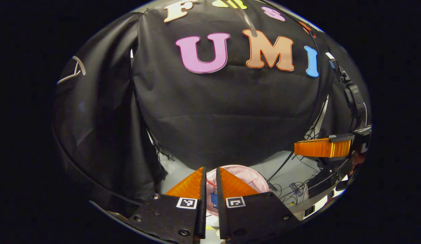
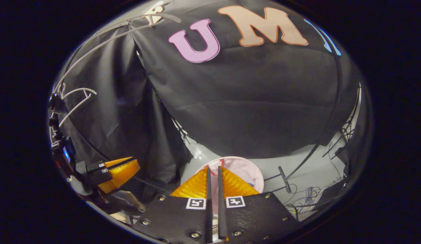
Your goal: Grasp the clothes on the hanger with both hands and then place them into the laundry hamper below.
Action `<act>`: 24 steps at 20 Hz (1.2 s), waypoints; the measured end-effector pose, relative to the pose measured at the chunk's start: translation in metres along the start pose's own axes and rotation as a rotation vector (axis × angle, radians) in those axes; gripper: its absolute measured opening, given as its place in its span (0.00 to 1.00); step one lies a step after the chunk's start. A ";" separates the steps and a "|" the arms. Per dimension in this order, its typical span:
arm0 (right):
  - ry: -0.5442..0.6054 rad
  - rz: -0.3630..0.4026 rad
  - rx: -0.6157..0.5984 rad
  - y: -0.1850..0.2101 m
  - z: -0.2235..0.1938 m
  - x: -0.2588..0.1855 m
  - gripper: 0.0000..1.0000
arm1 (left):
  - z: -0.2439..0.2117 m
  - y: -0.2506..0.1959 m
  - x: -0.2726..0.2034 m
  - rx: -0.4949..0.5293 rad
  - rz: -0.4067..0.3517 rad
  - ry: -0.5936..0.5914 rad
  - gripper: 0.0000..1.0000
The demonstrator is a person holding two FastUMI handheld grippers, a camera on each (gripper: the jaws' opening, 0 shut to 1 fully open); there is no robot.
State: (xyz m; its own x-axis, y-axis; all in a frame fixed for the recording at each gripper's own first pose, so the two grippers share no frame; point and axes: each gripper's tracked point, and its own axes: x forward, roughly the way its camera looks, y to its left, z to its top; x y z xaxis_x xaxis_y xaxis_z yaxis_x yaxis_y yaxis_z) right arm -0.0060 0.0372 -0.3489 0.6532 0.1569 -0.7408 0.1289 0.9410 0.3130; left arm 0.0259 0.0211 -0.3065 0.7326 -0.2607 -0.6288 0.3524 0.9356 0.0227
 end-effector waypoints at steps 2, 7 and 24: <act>-0.042 0.000 -0.008 0.007 0.017 -0.008 0.07 | 0.021 -0.006 -0.005 -0.003 -0.018 -0.045 0.17; -0.191 0.003 -0.036 0.020 0.071 -0.040 0.07 | 0.074 -0.032 -0.028 0.004 -0.074 -0.168 0.17; -0.716 0.026 -0.200 0.078 0.225 -0.213 0.07 | 0.261 -0.071 -0.146 0.015 -0.152 -0.680 0.16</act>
State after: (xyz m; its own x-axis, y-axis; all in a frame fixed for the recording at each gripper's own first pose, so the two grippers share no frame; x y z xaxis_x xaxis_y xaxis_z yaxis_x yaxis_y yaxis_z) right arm 0.0330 0.0097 -0.0329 0.9894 0.0102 -0.1447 0.0132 0.9871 0.1598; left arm 0.0460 -0.0696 -0.0132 0.8747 -0.4847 0.0005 0.4847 0.8746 -0.0131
